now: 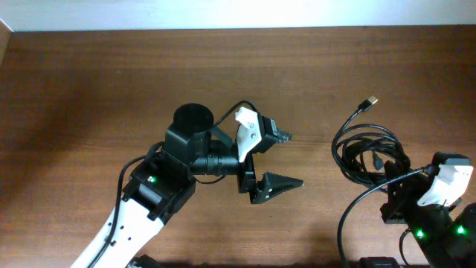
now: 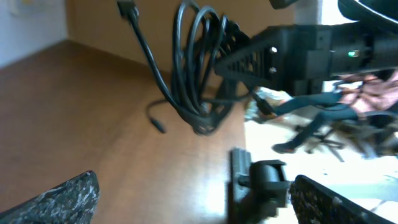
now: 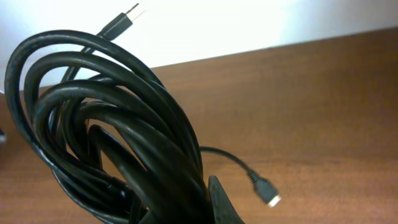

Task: Untangle cables
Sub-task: 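Move the left gripper right toward the cables held by the right gripper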

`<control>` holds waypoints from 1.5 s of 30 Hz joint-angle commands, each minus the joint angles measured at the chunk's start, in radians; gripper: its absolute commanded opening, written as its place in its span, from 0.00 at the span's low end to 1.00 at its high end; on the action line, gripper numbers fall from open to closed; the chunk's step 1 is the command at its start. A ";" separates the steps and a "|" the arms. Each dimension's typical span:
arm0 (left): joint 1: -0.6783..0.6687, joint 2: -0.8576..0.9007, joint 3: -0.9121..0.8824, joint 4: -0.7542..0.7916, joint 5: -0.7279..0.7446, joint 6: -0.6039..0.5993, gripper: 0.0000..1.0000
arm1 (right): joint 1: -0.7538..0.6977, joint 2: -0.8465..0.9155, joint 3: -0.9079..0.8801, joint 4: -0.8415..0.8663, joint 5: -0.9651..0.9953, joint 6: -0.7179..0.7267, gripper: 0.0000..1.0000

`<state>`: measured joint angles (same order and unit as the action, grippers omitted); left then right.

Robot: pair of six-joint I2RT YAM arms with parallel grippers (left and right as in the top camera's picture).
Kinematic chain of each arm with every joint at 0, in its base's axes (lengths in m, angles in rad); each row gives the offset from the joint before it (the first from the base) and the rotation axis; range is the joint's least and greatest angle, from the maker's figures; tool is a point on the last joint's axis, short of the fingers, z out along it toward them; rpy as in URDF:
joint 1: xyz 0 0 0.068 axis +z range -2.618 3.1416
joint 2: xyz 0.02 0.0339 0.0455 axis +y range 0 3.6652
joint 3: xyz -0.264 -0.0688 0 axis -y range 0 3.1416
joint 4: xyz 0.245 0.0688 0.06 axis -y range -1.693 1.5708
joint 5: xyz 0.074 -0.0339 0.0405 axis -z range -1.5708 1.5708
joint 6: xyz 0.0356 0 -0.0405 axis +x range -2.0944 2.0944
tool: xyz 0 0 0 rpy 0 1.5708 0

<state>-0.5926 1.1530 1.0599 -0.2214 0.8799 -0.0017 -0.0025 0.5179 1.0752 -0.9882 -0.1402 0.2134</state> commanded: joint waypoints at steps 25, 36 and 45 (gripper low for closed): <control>-0.373 0.074 -0.005 0.017 -0.768 0.264 0.99 | -0.004 0.024 0.023 -0.306 -0.231 0.079 0.04; -0.448 0.114 -0.005 0.074 -0.767 0.249 0.99 | -0.004 0.024 0.023 -0.306 -0.232 0.080 0.04; -0.448 0.133 -0.005 0.093 -0.748 0.212 0.99 | -0.004 0.024 0.023 -0.274 -0.249 0.010 0.04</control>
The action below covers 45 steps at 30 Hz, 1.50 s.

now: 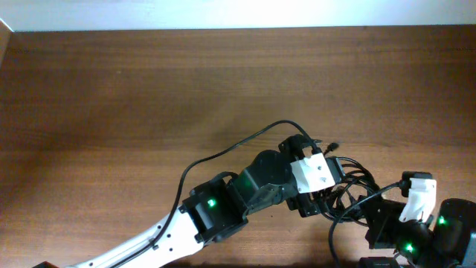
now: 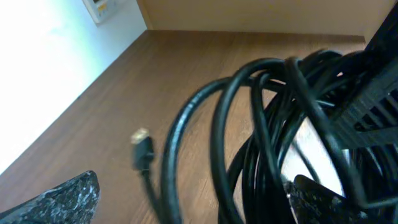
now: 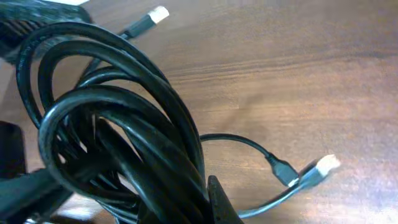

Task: Untangle cables
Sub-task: 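Move the left gripper right toward the cables held by the right gripper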

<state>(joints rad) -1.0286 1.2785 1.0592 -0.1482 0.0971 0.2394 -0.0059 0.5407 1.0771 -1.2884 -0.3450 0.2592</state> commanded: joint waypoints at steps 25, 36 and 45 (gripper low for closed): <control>-0.011 -0.033 -0.004 0.016 0.124 -0.037 0.24 | -0.001 0.002 0.021 0.057 0.108 -0.071 0.04; -0.011 -0.085 -0.004 -0.013 0.124 -0.037 0.35 | -0.001 0.002 0.021 0.054 0.166 -0.071 0.04; -0.011 -0.083 -0.005 -0.019 0.338 -0.035 0.72 | -0.001 0.002 0.021 0.055 0.166 -0.068 0.04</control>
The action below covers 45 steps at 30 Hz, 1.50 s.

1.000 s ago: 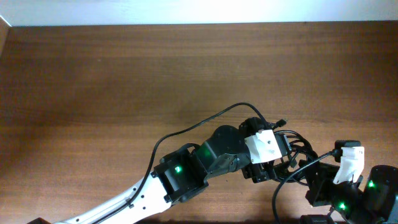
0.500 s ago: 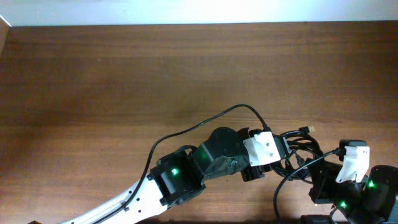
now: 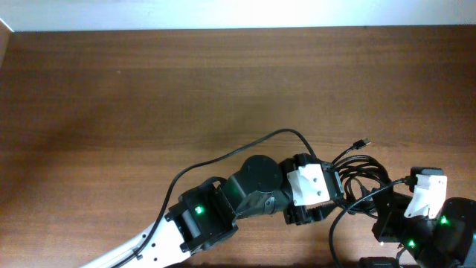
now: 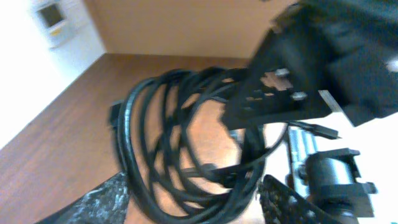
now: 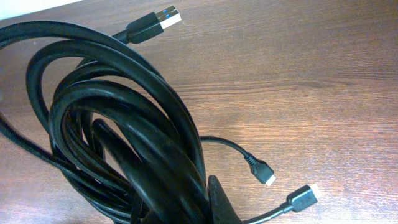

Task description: Untangle cables

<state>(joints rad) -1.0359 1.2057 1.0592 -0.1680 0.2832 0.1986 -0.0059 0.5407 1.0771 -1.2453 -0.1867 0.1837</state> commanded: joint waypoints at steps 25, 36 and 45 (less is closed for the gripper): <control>-0.004 -0.007 -0.005 -0.062 -0.265 -0.019 0.64 | -0.001 0.002 0.021 0.023 0.008 0.007 0.04; -0.005 -0.112 -0.005 -0.061 0.005 0.046 0.59 | -0.001 0.002 0.021 0.048 0.022 0.008 0.04; -0.005 -0.035 -0.005 -0.019 0.118 0.068 0.73 | -0.001 0.002 0.021 0.053 -0.026 0.008 0.04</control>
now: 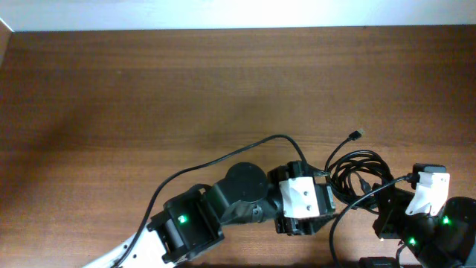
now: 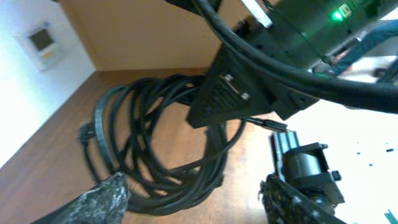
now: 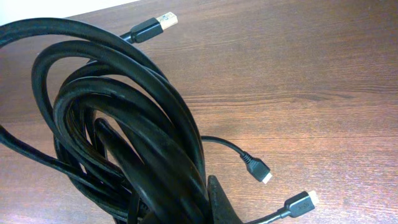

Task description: Untangle cables

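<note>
A bundle of black cables [image 1: 361,173] lies coiled at the near right of the wooden table, with one plug [image 1: 356,135] pointing far. My right gripper [image 1: 393,211] is shut on it; in the right wrist view the coils [image 3: 106,118] cover all but one finger [image 3: 219,200]. Beside them lie a gold-tipped USB plug [image 3: 155,25] and two small plugs [image 3: 258,169]. My left gripper [image 1: 332,199] stands open just left of the bundle. Its fingers [image 2: 93,199] stand wide apart with the coils [image 2: 149,143] ahead of them, untouched.
The left arm's own black lead [image 1: 223,156] arches over the table [image 1: 149,89] middle. The right arm's base [image 1: 439,231] crowds the near right corner. A black clamp [image 2: 305,168] sits at the table's edge in the left wrist view.
My left wrist has moved a little nearer and to the left, so the coils sit slightly further from its open fingers. The right gripper still holds the bundle, and the far plug has moved slightly.
First my left gripper stood open at the table's middle while the right one held the bundle at the right. Then the left arm was at the bundle, which sat lower. It stayed open beside the coils and now stands slightly back from them.
</note>
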`<control>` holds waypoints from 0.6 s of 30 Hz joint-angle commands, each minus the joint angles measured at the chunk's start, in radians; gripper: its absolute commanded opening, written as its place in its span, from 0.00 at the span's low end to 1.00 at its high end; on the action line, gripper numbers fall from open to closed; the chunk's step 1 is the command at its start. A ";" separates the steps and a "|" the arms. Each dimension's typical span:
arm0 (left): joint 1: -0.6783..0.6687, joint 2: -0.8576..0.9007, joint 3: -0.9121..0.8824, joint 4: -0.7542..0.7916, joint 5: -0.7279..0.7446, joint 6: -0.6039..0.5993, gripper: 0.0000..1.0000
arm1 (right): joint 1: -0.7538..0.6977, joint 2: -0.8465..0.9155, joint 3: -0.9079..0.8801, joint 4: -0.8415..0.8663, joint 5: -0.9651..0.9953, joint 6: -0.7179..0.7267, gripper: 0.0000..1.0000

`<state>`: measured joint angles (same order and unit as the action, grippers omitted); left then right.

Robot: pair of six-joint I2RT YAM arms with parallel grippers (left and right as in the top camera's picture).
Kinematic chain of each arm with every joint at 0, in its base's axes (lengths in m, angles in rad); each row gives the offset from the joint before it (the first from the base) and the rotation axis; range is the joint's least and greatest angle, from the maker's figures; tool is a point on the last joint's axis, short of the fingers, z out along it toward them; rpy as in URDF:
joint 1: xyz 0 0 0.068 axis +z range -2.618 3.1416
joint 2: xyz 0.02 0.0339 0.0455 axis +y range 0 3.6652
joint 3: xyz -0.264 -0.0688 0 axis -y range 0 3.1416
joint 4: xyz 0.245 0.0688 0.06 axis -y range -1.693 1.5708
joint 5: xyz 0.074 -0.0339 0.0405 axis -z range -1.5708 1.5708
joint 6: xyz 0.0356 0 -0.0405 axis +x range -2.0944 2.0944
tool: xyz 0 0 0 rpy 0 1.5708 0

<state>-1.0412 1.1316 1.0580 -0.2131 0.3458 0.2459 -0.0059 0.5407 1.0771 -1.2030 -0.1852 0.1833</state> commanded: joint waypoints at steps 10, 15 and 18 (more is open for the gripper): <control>0.001 0.148 -0.003 0.116 0.051 0.017 0.91 | -0.001 0.002 0.021 0.010 -0.051 0.008 0.04; 0.001 0.164 -0.003 0.116 0.035 0.017 0.91 | -0.001 0.002 0.021 0.010 -0.078 0.004 0.04; 0.001 0.164 -0.003 0.116 0.002 0.017 0.91 | -0.001 0.002 0.021 0.010 -0.081 0.003 0.04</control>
<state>-1.0412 1.2831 1.0576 -0.1001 0.3817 0.2550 -0.0059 0.5407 1.0771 -1.2037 -0.2192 0.1841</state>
